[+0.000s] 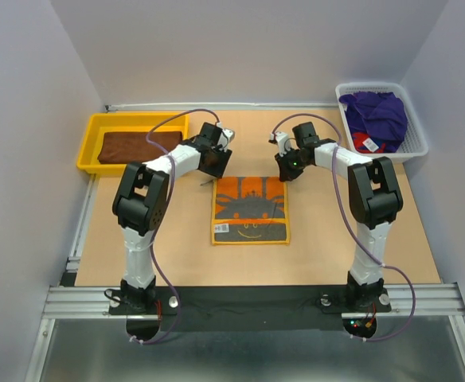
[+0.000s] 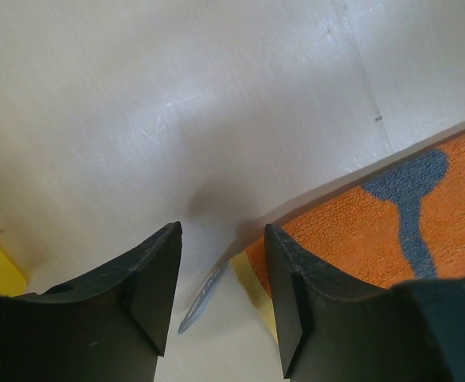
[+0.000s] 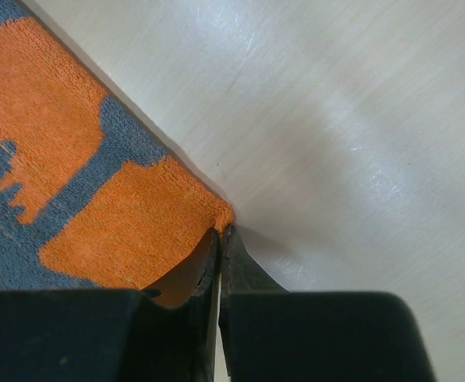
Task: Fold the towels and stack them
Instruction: Fold the towel
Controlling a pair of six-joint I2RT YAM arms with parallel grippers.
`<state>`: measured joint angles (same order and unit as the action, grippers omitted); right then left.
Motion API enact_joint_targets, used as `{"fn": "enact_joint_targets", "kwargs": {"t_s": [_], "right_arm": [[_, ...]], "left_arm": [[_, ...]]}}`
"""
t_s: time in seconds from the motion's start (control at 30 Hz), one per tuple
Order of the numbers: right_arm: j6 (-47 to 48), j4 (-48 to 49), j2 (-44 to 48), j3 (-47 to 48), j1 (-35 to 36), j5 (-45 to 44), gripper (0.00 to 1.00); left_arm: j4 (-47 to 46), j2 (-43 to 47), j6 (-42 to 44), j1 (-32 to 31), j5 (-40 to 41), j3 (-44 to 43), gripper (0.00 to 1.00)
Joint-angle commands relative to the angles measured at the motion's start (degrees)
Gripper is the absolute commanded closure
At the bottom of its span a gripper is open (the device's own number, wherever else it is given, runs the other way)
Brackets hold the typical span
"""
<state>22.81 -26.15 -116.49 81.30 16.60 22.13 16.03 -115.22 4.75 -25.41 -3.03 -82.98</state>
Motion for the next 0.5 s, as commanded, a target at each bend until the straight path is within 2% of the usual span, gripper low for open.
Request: {"fn": "enact_joint_targets", "kwargs": {"t_s": [0.0, 0.3, 0.47], "right_arm": [[1.36, -1.8, -0.85, -2.02, 0.89, -2.97, 0.99], [1.19, -1.8, -0.85, -2.46, 0.8, -3.32, 1.0], [1.19, -1.8, -1.02, -2.55, 0.89, -3.59, 1.0]], "left_arm": [[0.76, 1.22, 1.14, 0.01, -2.07, -0.69, 0.43], [0.84, 0.08, 1.05, 0.1, -0.58, 0.45, 0.44], [-0.39, 4.11, -0.44, 0.1, -0.93, 0.1, 0.44]]}}
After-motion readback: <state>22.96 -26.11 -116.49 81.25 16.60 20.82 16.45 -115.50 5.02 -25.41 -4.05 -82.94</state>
